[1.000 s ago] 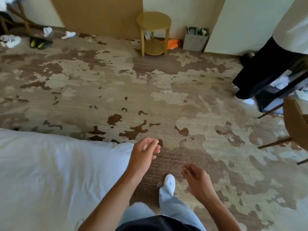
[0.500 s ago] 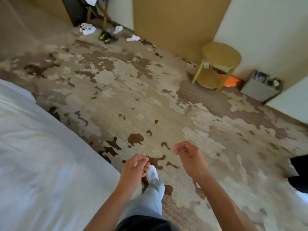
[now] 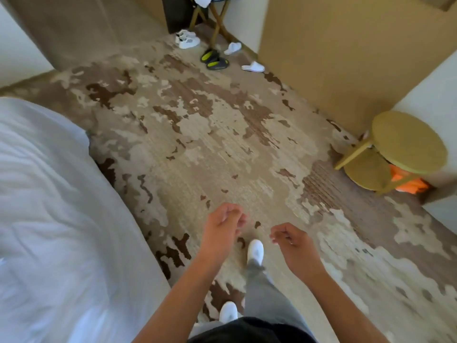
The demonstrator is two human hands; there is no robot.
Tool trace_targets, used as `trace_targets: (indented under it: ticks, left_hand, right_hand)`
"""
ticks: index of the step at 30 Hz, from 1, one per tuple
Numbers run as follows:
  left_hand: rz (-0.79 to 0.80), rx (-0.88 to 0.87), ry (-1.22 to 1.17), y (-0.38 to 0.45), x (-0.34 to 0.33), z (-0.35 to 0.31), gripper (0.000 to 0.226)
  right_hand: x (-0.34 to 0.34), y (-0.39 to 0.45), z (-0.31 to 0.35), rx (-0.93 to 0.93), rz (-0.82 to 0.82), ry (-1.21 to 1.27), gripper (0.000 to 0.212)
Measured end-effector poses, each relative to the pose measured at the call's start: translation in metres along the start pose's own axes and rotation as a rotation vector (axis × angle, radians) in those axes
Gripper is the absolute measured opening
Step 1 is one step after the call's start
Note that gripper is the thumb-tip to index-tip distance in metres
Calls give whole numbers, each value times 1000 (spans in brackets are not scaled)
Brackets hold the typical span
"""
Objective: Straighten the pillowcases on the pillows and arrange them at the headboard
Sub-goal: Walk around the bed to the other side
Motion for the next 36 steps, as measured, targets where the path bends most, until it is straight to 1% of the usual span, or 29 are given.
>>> trace_targets:
  ticks: [3,6,10,14,17,20,25,29,33,36]
  left_hand:
    - [-147,17,-52,56,37,-39,20]
    - [-333,63,-124,102,78,-75,20]
    - [-551,102,-279,136,133,-121,20]
    - [-671,108,-460,174,183,-167,20]
    - [-708,102,-527,219,223,-201,22]
    - [-694,91,-550,276,266,-241,22]
    - [-617,96,-558,366,348,-340,20]
    - [-552,44,-512,420,420,-430,20]
    - [-574,-3,-529,475,506,-498,20]
    - [-631,-10,-560,520,575,-529,21]
  right_hand:
    - [-21,103,21,70,121,-5,24]
    - [-49,210,57,173,263,18,18]
    - [-93,334,138,312,454,34,20]
    - [-138,435,228,475,588,26,18]
    - [-177,507,275,535,646,3,17]
    - [-214,573,306,553,664,-31,16]
    - [-254,673,355,454,651,-99,16]
    - [-285,747,402,419,625,-148,19]
    - [-339,823,451,396,626,-158,19]
    - [-397,886,489,388,668,-168,19]
Point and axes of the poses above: each hand's wrist, its own y-axis towards the middle knuckle, its own x-axis out of the back of the hand, z = x × y, the point moved 3 cm from there along y, towards the middle knuckle, and after that the axes turned 15 degrees about x, right-handed, at the moved point
